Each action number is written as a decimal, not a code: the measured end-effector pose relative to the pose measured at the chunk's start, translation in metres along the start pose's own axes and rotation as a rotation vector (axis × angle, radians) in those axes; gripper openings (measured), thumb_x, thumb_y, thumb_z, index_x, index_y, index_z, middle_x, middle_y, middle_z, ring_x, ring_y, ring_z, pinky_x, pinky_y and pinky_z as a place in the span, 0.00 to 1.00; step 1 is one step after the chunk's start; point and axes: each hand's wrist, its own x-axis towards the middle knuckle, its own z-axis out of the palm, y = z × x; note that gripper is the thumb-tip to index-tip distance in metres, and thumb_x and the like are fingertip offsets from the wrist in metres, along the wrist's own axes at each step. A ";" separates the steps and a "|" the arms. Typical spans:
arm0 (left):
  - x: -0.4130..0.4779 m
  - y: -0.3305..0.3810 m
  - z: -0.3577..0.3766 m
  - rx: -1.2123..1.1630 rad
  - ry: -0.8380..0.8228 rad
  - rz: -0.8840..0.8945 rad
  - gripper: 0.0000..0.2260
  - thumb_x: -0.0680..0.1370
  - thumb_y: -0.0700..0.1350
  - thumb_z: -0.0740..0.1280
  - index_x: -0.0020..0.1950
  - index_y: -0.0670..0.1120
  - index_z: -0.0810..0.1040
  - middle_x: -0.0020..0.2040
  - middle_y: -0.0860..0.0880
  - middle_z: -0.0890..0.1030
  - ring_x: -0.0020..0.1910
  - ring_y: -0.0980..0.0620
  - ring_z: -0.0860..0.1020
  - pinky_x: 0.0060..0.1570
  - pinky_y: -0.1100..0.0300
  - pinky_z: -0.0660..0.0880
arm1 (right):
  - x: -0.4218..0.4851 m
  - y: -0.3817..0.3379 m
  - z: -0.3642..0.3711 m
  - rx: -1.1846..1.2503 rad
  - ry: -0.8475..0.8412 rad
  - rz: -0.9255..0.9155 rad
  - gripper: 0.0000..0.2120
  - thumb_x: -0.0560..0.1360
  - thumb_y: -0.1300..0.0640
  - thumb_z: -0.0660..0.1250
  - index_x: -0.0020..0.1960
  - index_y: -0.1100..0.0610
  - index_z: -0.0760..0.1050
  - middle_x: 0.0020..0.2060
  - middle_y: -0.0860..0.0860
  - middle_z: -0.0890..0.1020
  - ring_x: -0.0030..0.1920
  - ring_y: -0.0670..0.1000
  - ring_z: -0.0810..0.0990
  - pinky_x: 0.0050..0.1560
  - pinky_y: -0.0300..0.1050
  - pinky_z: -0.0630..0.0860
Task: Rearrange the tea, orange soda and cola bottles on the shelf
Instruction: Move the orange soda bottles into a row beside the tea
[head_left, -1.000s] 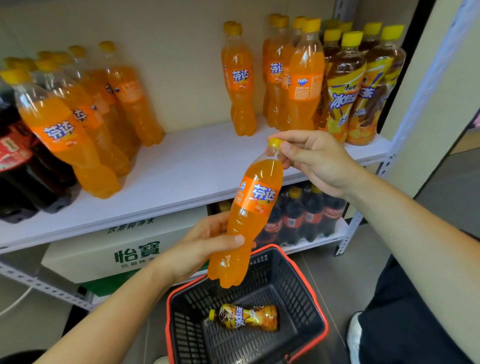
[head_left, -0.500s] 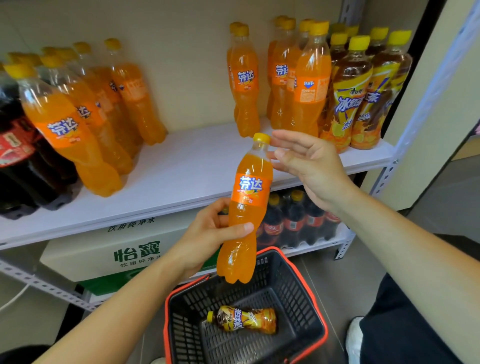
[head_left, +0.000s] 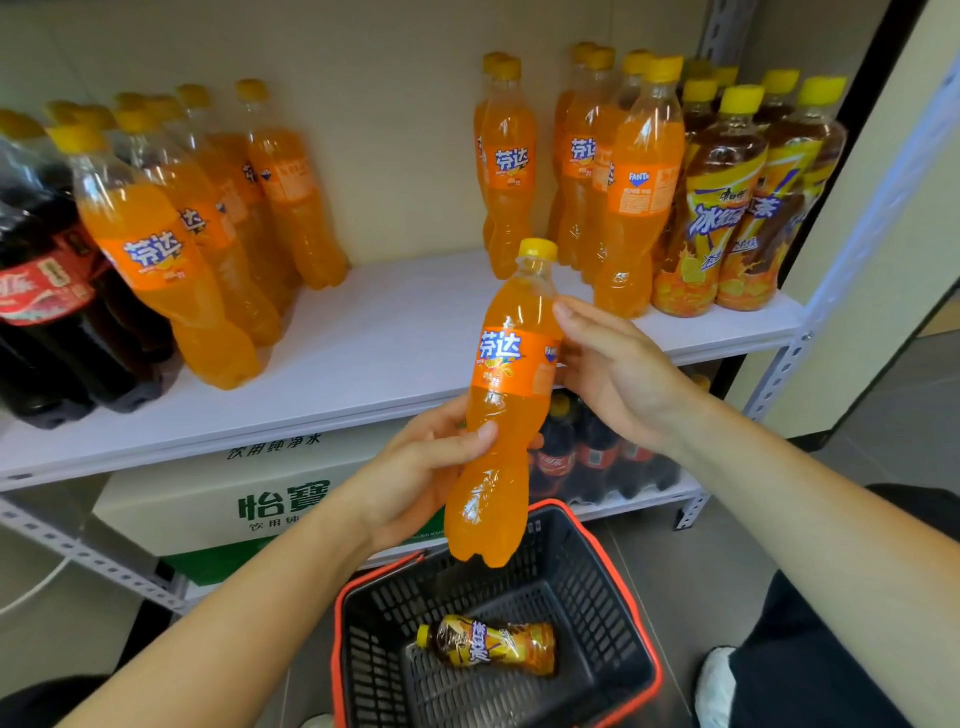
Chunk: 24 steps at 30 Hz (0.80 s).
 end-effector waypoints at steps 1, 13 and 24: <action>0.000 0.001 0.000 -0.012 -0.025 -0.008 0.29 0.68 0.56 0.81 0.67 0.49 0.81 0.63 0.40 0.82 0.59 0.42 0.82 0.58 0.51 0.80 | 0.000 -0.001 0.001 0.013 -0.018 0.016 0.23 0.80 0.47 0.62 0.69 0.59 0.76 0.63 0.61 0.81 0.60 0.58 0.80 0.63 0.58 0.76; 0.010 -0.010 0.011 0.205 0.127 0.058 0.27 0.71 0.41 0.76 0.69 0.49 0.75 0.61 0.49 0.85 0.59 0.49 0.84 0.52 0.60 0.80 | -0.001 -0.005 0.007 -0.064 0.163 -0.025 0.25 0.70 0.47 0.72 0.62 0.60 0.79 0.53 0.56 0.86 0.54 0.54 0.84 0.53 0.52 0.79; 0.013 -0.006 0.013 0.212 0.286 0.165 0.26 0.71 0.47 0.77 0.66 0.49 0.74 0.54 0.46 0.87 0.49 0.49 0.86 0.42 0.61 0.81 | 0.001 -0.006 0.006 -0.082 0.219 -0.125 0.20 0.73 0.50 0.73 0.62 0.58 0.78 0.56 0.58 0.83 0.55 0.54 0.84 0.54 0.51 0.82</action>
